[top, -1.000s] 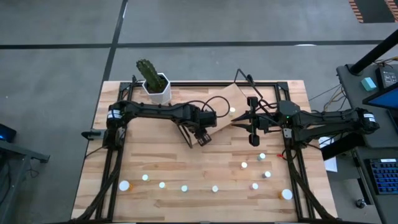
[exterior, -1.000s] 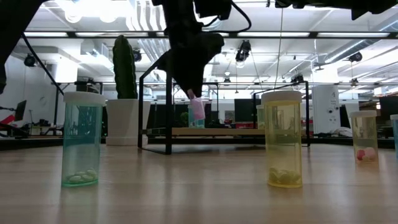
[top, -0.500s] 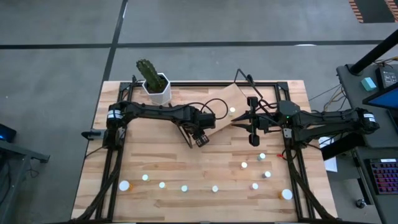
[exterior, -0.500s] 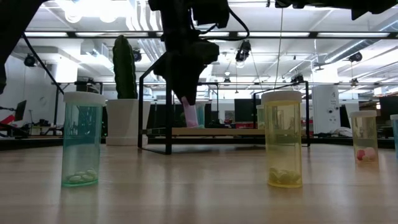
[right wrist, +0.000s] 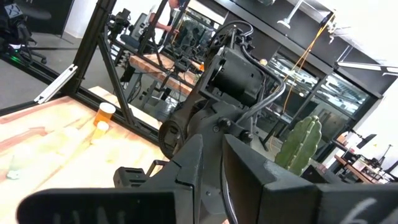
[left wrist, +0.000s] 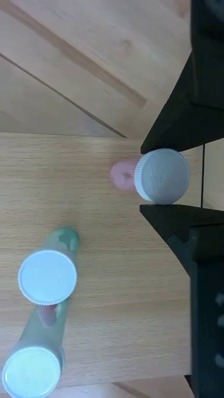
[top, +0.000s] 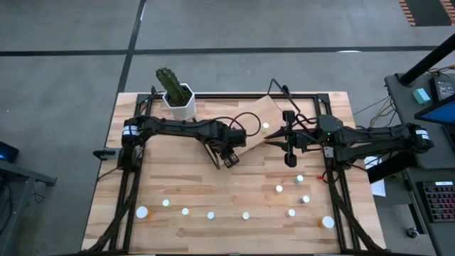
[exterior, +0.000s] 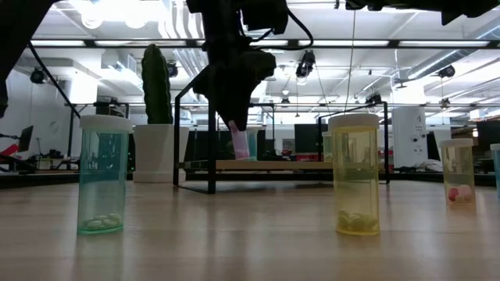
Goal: Pick and place medicine bottles onto shelf by color
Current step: Put the pink pill bottle on the shelf, then adjust the green pill bottle on the shelf
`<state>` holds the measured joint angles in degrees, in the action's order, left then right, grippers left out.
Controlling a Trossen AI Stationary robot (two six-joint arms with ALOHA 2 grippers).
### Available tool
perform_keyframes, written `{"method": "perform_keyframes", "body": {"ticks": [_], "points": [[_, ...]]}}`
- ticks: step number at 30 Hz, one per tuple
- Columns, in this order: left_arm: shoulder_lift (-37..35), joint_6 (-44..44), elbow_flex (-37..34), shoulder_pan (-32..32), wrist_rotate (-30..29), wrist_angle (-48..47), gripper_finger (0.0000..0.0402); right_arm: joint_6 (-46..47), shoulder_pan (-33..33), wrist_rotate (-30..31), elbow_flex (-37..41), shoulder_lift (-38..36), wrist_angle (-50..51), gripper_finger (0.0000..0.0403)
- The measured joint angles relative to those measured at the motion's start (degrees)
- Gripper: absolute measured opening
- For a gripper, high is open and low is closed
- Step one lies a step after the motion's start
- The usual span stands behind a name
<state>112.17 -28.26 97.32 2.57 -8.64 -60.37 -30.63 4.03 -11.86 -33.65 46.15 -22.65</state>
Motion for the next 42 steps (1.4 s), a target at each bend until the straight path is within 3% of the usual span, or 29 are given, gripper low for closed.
{"method": "perform_keyframes", "body": {"ticks": [5, 14, 21, 30, 35, 42], "points": [[0.0, 0.2, -0.2, 0.0, 0.5, -0.1, 0.0124, 0.0, 0.0, 0.0, 0.0, 0.0, 0.0, 0.0054], [0.0, 0.1, -0.2, 0.0, 0.5, 0.0, 0.0193, 0.0, 0.0, 0.0, 0.0, 0.0, 0.1, 0.0054], [-0.6, 0.4, 1.6, 0.0, 1.8, -0.6, 0.0215, 0.0, 0.0, 0.1, 0.0, 0.0, 0.1, 0.0054], [-7.1, 7.9, 3.6, -0.2, 3.7, 0.3, 0.0215, 0.3, 0.0, 8.5, 0.0, 0.1, 1.9, 0.0054], [-12.1, 13.9, 3.6, -1.5, 3.5, 1.4, 0.0215, 4.1, 0.0, 8.9, 0.0, 0.2, 1.9, 0.0053], [-22.4, 26.6, -3.0, -7.4, 0.5, 14.6, 0.0215, 13.6, 0.1, 15.1, -4.1, 4.5, 9.6, 0.0030]]}}
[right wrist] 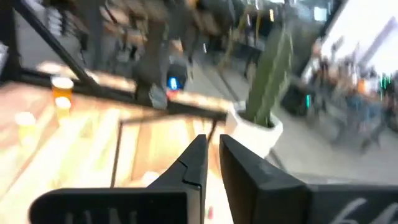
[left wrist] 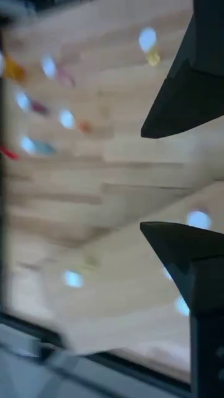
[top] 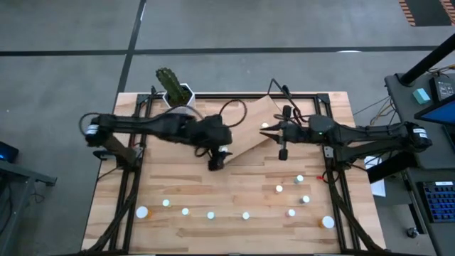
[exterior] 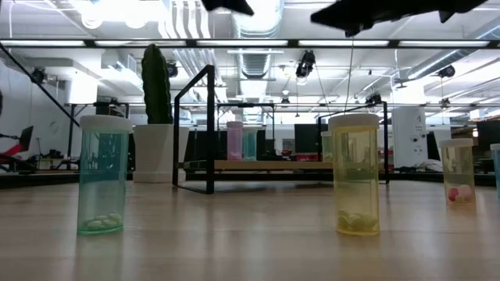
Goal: Pick and place medicine bottles onto shelf by color
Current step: Adjust the green pill bottle on the shelf
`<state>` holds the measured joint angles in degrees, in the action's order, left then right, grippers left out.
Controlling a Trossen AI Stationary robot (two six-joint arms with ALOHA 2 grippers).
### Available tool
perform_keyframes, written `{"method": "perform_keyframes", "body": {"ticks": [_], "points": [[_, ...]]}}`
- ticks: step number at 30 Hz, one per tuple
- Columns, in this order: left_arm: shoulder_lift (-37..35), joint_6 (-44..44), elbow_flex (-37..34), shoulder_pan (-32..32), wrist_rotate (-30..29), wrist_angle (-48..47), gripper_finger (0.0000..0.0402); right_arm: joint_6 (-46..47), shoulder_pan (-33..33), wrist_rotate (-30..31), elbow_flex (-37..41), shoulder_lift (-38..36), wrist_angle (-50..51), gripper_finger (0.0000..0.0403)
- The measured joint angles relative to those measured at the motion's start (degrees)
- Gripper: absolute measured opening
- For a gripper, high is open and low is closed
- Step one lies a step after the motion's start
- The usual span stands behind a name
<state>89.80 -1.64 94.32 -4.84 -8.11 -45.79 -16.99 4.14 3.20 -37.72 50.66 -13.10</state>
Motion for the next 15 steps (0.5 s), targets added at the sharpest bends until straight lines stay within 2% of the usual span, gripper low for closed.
{"method": "perform_keyframes", "body": {"ticks": [4, 9, 15], "points": [[-7.0, 4.1, -9.9, -2.4, 0.0, 11.3, 0.0215, 2.9, 0.9, 0.5, -6.7, 6.6, 8.7, 0.0011], [-16.3, 9.2, -23.9, -2.8, -0.2, 26.3, 0.0215, 1.6, 3.4, -0.5, -16.1, 17.9, 15.5, 0.0009], [-24.6, 14.9, -35.5, -2.6, -1.3, 39.8, 0.0215, 0.1, 8.7, -10.4, -26.6, 30.3, 23.5, 0.0008]]}}
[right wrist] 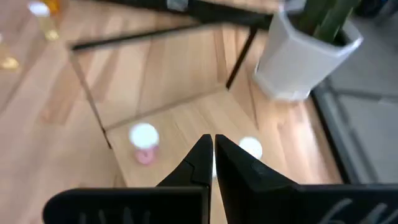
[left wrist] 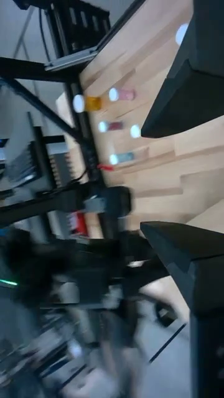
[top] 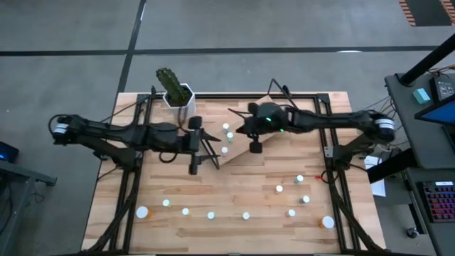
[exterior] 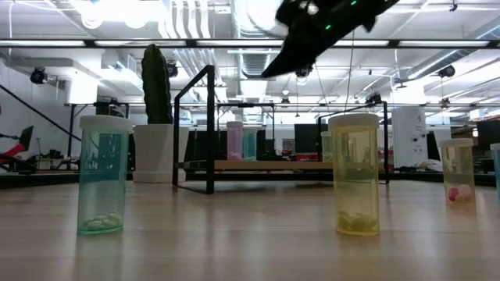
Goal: Pick and place medicine bottles onto shelf by color
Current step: Adjust the green pill bottle on the shelf
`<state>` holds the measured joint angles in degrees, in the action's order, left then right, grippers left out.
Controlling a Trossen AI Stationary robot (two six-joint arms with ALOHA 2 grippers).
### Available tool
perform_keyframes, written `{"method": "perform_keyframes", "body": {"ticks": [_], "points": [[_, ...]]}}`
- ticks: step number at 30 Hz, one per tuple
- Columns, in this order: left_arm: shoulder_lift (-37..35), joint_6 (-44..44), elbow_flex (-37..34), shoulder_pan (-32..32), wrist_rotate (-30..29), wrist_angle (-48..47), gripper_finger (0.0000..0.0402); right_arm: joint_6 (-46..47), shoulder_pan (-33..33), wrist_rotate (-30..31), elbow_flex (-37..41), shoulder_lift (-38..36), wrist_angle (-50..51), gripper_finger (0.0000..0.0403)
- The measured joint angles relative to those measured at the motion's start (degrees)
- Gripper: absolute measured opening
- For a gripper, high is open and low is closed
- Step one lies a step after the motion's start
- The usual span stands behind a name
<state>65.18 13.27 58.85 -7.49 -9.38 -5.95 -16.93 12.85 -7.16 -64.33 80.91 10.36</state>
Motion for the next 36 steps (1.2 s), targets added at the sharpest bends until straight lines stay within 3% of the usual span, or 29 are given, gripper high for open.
{"method": "perform_keyframes", "body": {"ticks": [6, 14, 18, 28, 32, 36], "points": [[-6.4, 5.2, -6.8, 0.0, -0.4, 5.0, 0.0215, -0.1, 2.6, -2.4, -6.8, 8.6, 4.8, 0.0008], [-11.5, 7.8, -13.8, 0.0, -3.1, 10.4, 0.0215, 4.0, 2.6, -2.3, -11.8, 14.0, 8.6, 0.0018], [-12.3, 9.7, -15.2, 0.0, -3.5, 11.4, 0.0215, 4.4, 2.5, -2.3, -14.3, 14.6, 13.7, 0.0060], [-13.5, 10.0, -15.9, 0.0, -4.8, 11.5, 0.0215, 8.4, 2.0, -1.6, -13.4, 15.2, 14.2, 0.0219], [-13.5, 10.2, -16.0, 0.0, -4.8, 11.5, 0.0215, 9.9, 1.8, -1.5, -12.9, 16.9, 14.5, 0.0250], [-13.6, 10.2, -16.1, 0.0, -4.9, 11.6, 0.0215, 9.9, 1.6, -1.4, -12.8, 18.2, 14.1, 0.0257]]}}
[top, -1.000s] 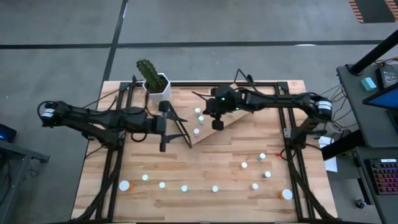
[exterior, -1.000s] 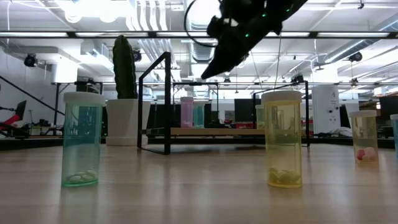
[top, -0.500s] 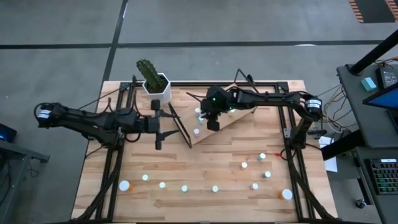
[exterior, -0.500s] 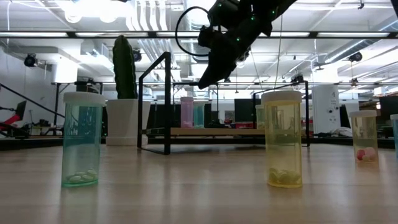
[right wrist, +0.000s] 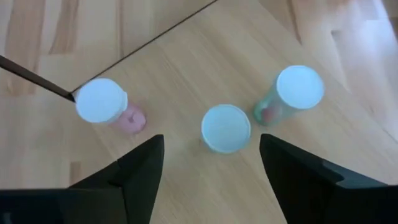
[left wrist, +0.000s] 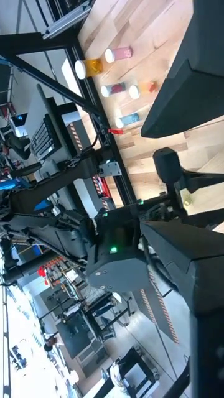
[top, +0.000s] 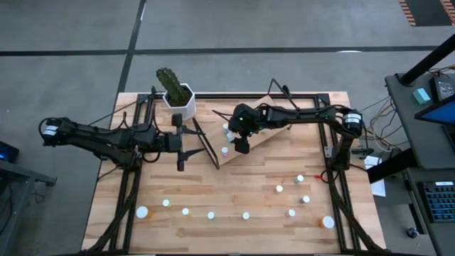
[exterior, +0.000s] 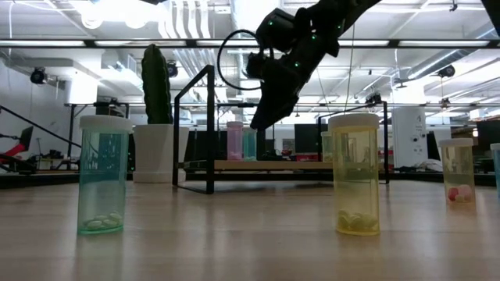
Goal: Pick and place medicine bottles onto shelf by color
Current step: Adjust the green pill bottle on the shelf
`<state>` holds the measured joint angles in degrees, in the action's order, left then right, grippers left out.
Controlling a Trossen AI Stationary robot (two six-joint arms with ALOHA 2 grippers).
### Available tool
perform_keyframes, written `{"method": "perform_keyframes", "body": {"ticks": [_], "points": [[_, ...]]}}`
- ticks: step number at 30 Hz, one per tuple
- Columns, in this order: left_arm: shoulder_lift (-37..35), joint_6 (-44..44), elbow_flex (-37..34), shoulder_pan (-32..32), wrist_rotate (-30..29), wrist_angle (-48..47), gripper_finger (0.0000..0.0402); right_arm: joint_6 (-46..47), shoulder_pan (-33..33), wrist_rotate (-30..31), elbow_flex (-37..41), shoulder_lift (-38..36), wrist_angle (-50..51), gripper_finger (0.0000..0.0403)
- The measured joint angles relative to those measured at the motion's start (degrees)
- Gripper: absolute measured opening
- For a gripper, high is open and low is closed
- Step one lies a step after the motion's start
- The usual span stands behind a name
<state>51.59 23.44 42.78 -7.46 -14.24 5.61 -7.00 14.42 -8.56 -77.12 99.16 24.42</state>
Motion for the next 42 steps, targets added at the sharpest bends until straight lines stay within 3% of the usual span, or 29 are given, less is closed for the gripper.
{"method": "perform_keyframes", "body": {"ticks": [5, 29, 42], "points": [[0.0, 0.0, 0.0, 0.0, 0.0, 0.0, 0.0215, 0.6, -0.2, 2.6, 0.1, 0.9, -2.6, 0.0244], [0.0, 0.0, 0.0, 0.0, 0.0, 0.1, 0.0215, 1.9, -0.2, 2.7, 0.1, 1.9, -3.3, 0.0128], [0.0, -0.1, 0.0, 0.0, 0.0, 0.0, 0.0215, 1.1, -0.2, 2.7, 0.1, 0.7, 0.7, 0.0126]]}}
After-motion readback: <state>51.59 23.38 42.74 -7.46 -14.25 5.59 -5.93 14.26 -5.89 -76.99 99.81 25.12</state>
